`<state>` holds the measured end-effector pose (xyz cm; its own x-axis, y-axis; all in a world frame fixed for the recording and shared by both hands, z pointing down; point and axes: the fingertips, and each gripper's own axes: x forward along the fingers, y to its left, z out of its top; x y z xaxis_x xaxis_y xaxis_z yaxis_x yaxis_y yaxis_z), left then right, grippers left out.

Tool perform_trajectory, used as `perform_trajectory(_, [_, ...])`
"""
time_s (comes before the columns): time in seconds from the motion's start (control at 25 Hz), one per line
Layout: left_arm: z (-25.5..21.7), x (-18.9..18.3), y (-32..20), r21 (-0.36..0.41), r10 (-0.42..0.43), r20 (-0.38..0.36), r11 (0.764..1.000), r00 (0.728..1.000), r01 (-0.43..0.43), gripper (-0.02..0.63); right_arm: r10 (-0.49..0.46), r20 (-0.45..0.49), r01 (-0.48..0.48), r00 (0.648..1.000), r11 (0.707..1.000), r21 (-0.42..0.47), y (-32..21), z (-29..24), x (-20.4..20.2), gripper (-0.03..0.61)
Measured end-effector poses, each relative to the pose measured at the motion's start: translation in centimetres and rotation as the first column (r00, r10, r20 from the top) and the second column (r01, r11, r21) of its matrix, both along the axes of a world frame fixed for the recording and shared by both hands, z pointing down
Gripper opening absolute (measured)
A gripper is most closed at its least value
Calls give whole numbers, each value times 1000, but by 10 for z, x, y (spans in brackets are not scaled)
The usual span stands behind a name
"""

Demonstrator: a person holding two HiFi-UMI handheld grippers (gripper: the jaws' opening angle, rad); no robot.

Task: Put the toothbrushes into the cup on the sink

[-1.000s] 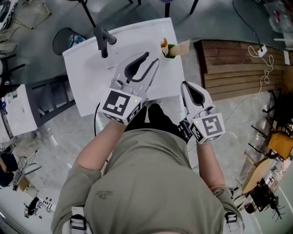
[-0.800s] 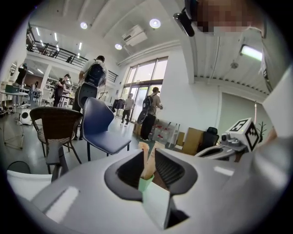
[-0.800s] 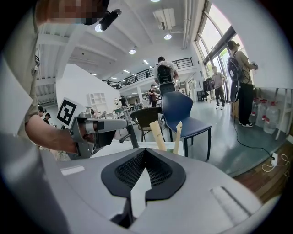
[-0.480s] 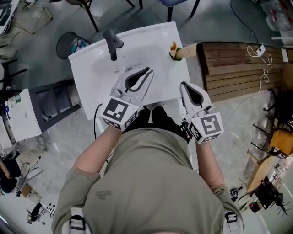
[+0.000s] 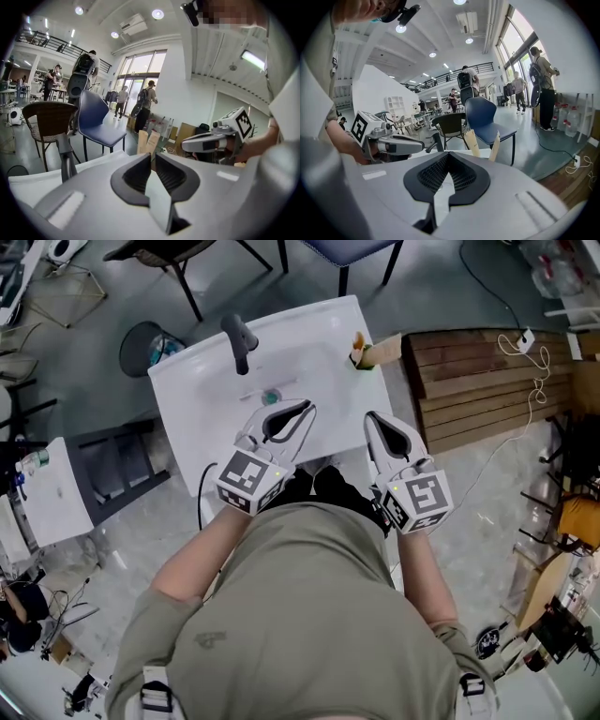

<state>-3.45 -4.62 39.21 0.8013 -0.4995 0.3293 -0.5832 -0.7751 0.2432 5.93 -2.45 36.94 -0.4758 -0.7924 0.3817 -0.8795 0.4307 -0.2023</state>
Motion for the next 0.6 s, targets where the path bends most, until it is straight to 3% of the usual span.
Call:
perform_trajectory(0.28, [3,-5,11,-18,64,-15,998,998,-64,8,4,-1,-4,1000,1000,-8,3,3,-16,11])
perform_trajectory(0.6, [0,-22,11,-19,81,-24,996,996,-82,6,3,0,-3,1000,1000,-9,5,4,-31,11])
